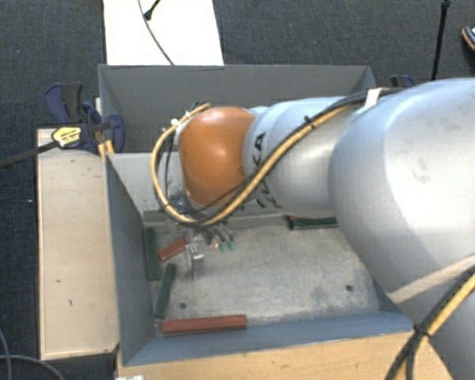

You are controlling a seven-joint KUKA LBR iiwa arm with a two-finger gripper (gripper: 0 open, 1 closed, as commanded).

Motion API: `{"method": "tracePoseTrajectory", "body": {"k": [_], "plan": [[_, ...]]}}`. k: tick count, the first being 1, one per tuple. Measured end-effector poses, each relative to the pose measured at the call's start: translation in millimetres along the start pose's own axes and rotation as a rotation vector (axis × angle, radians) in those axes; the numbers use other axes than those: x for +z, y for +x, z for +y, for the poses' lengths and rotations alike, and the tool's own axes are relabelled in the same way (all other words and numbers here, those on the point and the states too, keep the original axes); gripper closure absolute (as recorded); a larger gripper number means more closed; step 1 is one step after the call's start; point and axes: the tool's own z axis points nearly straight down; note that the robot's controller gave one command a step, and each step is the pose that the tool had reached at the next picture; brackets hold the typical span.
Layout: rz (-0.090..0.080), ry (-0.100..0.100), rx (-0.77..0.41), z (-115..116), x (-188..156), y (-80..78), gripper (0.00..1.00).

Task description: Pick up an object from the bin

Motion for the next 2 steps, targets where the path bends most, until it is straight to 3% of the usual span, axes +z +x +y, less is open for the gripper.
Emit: {"method": "tracePoseTrajectory", "body": {"k": [1,2], "plan": [[-0.004,0.0,0.071,-51.4,-3.6,12.7,0.0],[-0.006,-0.003,0.081,-51.1,-4.5,12.0,0.0]]}}
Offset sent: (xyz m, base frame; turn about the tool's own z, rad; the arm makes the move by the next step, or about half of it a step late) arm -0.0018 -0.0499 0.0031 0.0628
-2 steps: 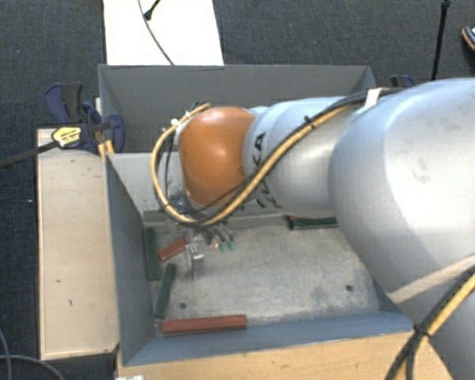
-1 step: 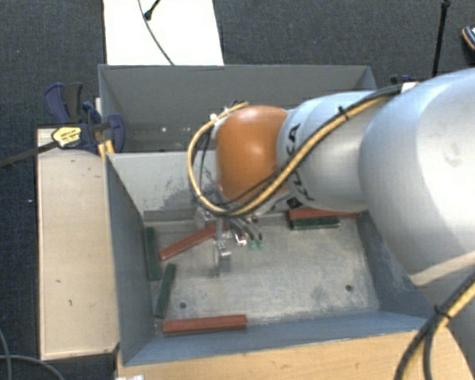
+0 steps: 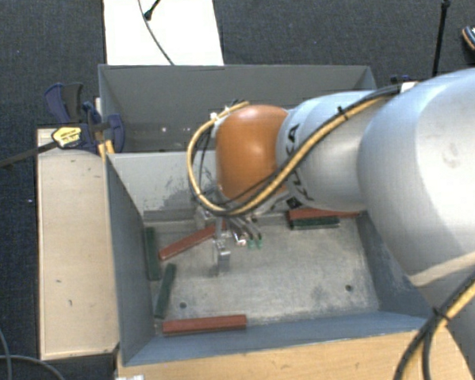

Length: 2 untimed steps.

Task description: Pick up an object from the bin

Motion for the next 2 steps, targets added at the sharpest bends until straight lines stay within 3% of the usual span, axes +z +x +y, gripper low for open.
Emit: {"method": "tracePoseTrajectory", "body": {"k": [1,2], "plan": [[-0.004,0.0,-0.279,23.8,0.6,-1.0,0.0],[-0.005,-0.001,-0.274,24.0,-0.3,-2.1,0.0]]}}
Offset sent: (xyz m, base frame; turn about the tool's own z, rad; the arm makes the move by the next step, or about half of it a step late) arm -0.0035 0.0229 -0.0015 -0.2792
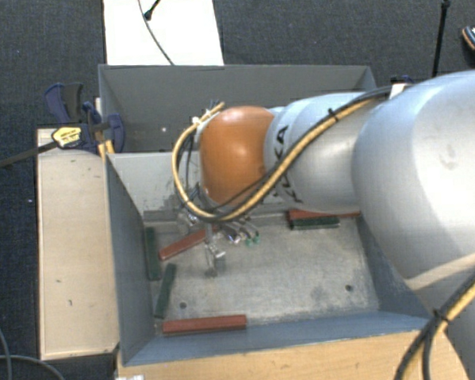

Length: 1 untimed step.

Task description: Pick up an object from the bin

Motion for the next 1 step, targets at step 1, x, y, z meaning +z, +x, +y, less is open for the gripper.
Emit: {"method": "tracePoseTrajectory", "body": {"k": [1], "plan": [[0.001,0.0,0.004,0.1,0.2,0.2,1.0]]}}
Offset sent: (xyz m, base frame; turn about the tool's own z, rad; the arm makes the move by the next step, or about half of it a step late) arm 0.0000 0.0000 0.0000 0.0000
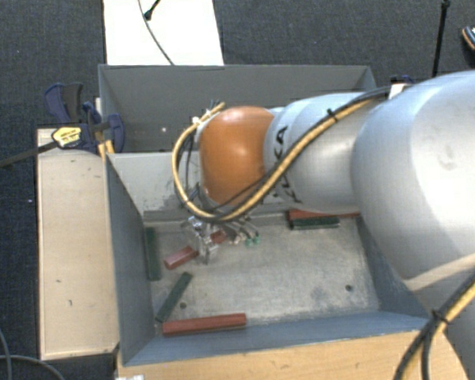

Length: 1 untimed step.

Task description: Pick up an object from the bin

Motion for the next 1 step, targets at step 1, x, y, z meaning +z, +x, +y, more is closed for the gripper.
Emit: {"method": "tracePoseTrajectory", "body": {"k": [1], "plan": [[-0.003,0.0,0.005,0.1,-17.3,-1.6,1.0]]}}
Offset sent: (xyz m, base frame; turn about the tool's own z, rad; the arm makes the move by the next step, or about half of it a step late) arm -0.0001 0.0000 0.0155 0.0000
